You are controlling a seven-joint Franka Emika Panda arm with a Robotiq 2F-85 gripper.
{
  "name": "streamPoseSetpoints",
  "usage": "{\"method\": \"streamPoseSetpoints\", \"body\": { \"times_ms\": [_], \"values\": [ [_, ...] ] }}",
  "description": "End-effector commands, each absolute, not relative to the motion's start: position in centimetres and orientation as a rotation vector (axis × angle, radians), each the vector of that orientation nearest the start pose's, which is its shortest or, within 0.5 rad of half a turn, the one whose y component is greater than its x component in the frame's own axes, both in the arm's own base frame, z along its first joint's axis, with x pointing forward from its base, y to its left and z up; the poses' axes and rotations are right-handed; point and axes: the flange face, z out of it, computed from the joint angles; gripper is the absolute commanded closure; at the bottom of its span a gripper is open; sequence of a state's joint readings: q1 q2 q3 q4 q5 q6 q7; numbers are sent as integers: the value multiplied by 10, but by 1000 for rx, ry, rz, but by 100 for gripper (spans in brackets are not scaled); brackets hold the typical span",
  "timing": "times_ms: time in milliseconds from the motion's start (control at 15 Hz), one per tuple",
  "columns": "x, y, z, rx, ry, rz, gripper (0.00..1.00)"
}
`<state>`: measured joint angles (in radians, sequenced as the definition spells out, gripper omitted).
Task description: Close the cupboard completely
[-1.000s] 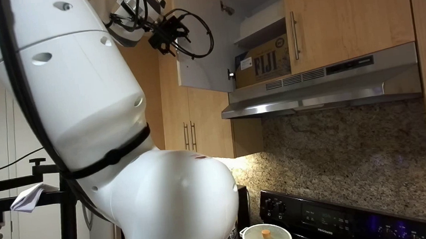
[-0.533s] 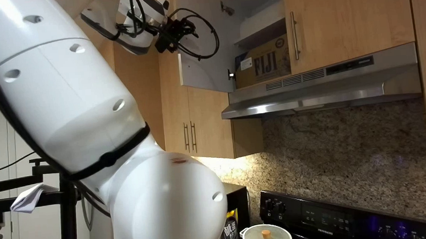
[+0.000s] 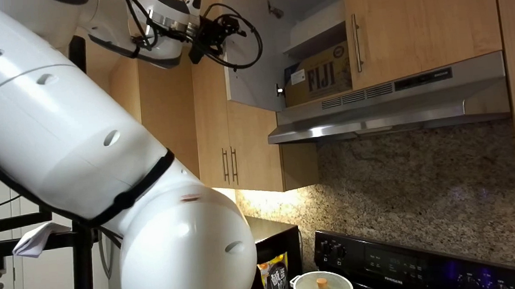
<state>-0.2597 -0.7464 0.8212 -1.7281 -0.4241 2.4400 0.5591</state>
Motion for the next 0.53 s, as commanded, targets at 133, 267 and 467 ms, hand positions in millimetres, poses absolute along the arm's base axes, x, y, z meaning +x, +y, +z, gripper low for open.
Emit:
{"method": "streamPoseSetpoints", "body": {
  "times_ms": [133, 267, 467],
  "values": [
    [210, 382, 864, -2523, -160, -2269, 0],
    [215, 370, 871, -2557, -69, -2255, 0],
    [229, 352, 876, -2622, 29, -2219, 0]
  ]
}}
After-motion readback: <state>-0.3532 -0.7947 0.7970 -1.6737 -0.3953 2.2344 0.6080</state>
